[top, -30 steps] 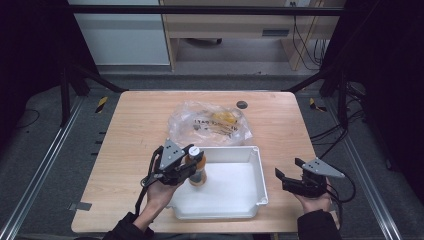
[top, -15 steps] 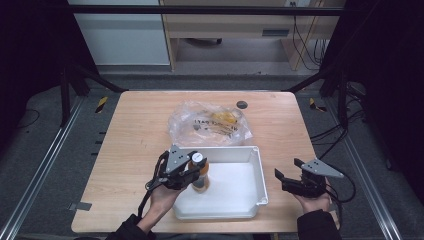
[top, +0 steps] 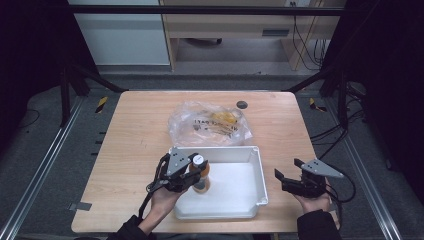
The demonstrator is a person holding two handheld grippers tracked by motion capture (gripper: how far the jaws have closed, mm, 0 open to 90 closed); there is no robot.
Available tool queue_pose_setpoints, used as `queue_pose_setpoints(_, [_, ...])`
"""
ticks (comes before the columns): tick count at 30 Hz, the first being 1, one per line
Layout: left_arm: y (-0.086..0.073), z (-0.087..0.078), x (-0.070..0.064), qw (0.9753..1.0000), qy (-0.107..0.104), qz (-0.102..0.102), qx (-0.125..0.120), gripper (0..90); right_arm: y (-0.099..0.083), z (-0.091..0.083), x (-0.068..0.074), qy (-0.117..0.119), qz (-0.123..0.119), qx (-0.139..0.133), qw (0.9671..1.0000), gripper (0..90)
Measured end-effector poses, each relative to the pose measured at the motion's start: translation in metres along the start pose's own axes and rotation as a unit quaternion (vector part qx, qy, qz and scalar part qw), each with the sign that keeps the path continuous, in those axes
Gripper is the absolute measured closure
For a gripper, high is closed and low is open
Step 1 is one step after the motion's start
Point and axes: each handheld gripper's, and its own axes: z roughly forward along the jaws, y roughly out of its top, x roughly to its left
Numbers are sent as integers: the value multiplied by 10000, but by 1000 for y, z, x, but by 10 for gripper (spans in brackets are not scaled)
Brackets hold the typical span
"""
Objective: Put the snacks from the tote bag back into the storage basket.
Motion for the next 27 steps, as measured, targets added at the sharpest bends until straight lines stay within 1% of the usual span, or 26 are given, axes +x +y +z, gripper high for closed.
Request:
queue_pose_setpoints(3, [-2, 0, 1, 10000, -40, -35, -35, 579, 0, 0, 0, -3, 2, 3, 10000, 172])
queue_pose_setpoints(10, [-4, 1, -2, 10000, -36, 49, -51, 562, 0, 0, 1, 2, -1, 14, 10000, 169])
queue_pose_setpoints(12, [-4, 1, -2, 10000, -25, 52, -43, 530, 0, -1, 0, -9, -21, 7, 10000, 168])
queue_pose_setpoints(13, [-4, 1, -1, 10000, -76, 32, -46, 516, 0, -1, 0, -10, -18, 9, 10000, 168])
queue_pose_setpoints(15, [-3, 1, -1, 9999, -111, 36, -42, 504, 0, -1, 0, -10, -27, 9, 10000, 166])
queue_pose_setpoints(18, [-1, -2, -1, 9999, -124, 96, -50, 478, -1, -1, 1, -10, -23, 22, 10000, 165])
queue_pose_setpoints(23, [5, -8, -2, 9996, -239, 103, -134, 434, -1, -1, 1, -32, -24, 33, 10000, 162])
queue_pose_setpoints(24, [8, -11, -1, 9994, -252, 112, -195, 414, -1, -1, 1, -43, -32, 29, 10000, 161])
queue_pose_setpoints(27, [10, -14, 0, 9994, -291, 99, -179, 392, -1, -1, 1, -50, -32, 34, 10000, 160])
